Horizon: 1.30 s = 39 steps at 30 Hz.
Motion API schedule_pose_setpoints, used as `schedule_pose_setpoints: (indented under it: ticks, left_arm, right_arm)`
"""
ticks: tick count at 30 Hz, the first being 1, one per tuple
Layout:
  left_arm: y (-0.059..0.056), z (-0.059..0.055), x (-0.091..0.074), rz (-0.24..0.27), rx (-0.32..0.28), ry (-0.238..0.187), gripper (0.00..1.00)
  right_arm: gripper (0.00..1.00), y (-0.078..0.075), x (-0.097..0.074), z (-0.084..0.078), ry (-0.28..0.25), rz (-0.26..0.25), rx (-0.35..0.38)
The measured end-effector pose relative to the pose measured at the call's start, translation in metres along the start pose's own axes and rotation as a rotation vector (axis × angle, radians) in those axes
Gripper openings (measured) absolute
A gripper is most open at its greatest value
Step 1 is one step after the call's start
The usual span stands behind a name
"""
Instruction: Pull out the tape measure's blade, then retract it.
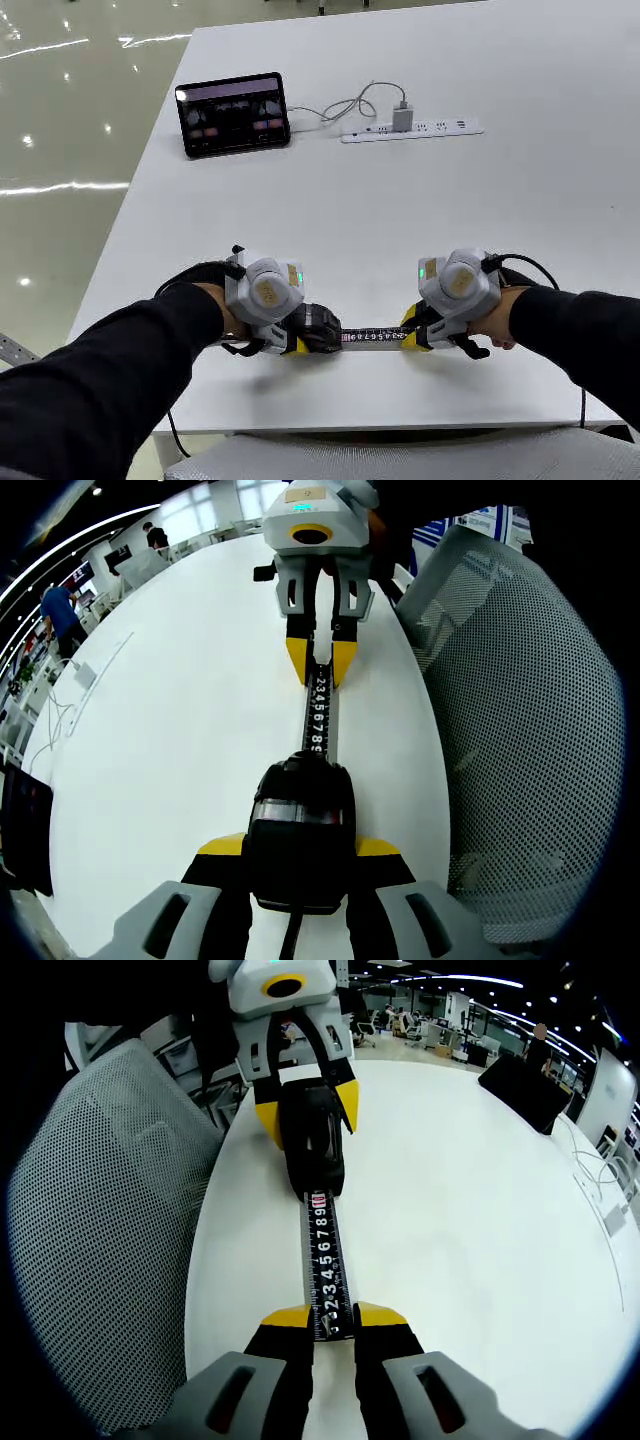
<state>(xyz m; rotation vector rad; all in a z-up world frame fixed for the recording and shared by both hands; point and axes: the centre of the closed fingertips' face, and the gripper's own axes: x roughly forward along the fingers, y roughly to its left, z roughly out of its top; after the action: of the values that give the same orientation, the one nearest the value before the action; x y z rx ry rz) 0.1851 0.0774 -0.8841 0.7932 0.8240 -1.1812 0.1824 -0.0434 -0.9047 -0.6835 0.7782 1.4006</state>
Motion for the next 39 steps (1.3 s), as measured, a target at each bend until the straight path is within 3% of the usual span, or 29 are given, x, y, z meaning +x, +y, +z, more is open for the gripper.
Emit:
schedule_pose_setpoints:
  ticks: [39]
  left_arm:
    - [-0.002, 0.002, 0.0, 0.003, -0.013, -0.013, 0.32]
  right_arm:
    - [0.1, -0.002, -0.018, -0.025, 0.016, -0.02, 0.007]
